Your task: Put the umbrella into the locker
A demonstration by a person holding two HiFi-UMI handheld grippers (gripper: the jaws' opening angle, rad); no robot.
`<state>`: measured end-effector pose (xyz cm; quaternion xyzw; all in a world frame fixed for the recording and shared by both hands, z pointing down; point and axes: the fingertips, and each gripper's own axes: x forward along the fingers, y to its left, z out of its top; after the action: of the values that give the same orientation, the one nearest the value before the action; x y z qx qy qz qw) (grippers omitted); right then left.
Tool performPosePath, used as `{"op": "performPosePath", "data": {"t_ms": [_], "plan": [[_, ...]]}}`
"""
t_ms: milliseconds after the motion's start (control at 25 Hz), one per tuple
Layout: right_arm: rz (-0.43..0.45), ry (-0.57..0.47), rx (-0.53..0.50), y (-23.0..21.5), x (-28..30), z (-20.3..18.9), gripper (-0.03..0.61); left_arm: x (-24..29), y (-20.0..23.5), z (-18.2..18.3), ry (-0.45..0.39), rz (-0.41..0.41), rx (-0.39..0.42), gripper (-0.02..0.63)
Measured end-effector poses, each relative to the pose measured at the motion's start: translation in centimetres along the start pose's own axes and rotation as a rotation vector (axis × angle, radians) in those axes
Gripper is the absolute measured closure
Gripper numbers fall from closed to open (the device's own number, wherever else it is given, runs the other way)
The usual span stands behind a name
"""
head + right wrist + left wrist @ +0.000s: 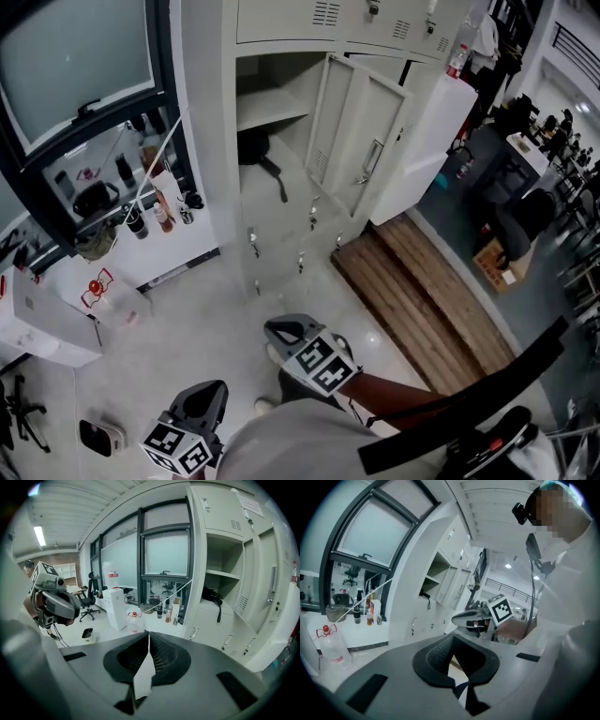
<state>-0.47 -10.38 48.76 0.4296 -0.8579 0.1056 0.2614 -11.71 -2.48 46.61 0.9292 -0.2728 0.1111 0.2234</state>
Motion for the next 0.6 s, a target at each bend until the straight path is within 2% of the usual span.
{"op": "performPosePath", "data": {"t_ms": [320,600], "plan": [[0.022,0.005,-0.064,1.3,-0.1,0.1,0.557,0.2,-0.1,-0.2,0.007,0.001,-0.003,0.603],[0.046,0.003,-0.057,1.8,0.0,0.1,0.559,0.7,-0.2,0.0,0.012,-0.013,0.008,0.603]]}}
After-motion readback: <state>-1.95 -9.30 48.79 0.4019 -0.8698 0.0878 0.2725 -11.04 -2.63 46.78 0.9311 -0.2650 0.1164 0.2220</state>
